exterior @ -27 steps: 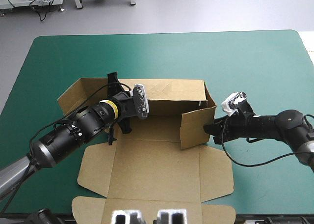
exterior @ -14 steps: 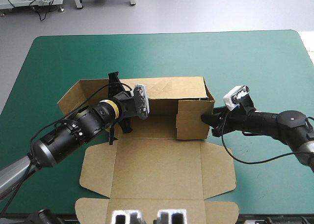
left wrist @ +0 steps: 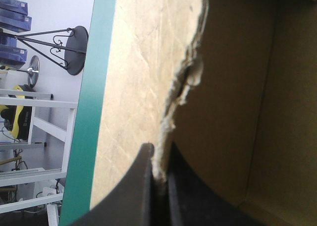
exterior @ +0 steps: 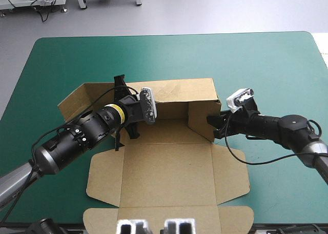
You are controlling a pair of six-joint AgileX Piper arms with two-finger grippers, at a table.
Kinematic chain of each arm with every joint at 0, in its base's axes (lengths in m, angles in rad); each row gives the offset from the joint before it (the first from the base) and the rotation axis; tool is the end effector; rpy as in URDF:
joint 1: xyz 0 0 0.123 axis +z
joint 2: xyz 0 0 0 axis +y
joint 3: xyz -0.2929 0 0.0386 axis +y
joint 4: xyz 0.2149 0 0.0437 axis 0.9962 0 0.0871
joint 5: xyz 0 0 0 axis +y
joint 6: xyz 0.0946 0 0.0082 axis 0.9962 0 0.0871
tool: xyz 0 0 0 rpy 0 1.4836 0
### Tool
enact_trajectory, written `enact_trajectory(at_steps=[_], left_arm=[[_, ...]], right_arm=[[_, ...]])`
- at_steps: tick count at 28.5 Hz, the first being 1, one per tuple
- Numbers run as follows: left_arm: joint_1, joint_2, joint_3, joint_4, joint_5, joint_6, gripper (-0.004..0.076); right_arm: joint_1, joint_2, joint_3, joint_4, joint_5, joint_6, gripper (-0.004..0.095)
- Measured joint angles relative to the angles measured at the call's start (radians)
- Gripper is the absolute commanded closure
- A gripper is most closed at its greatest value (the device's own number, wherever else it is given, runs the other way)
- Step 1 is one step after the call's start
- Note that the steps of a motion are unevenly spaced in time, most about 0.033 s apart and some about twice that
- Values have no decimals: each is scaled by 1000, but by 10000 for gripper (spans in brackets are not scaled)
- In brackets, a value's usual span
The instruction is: Fold the box
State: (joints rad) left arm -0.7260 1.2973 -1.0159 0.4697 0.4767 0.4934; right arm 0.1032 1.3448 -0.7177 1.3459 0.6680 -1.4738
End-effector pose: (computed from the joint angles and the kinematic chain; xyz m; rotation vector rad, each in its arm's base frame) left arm 0.2015 -0.1524 0.3433 1.5289 1.5833 0.3369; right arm 0.2217 0.0807 0.2768 -0.6445 2.1048 0.6890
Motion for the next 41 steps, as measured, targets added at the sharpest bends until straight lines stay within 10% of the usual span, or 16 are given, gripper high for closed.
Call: enact_trajectory(at_steps=[7,12,24,41], left_arm=[[0,0,0,0,-10,0,734],[0,4,0,0,-14,0,722],[-1,32,2,66,-16,0,331],[-224,0,12,55,-157,-6,463]], right_arm=[[55,21,-3,30,-117,-24,932],[59,22,-7,37,-158,-24,912],[59,25,-9,52,-167,-24,912],[59,27,-9,49,-200,-23,912]])
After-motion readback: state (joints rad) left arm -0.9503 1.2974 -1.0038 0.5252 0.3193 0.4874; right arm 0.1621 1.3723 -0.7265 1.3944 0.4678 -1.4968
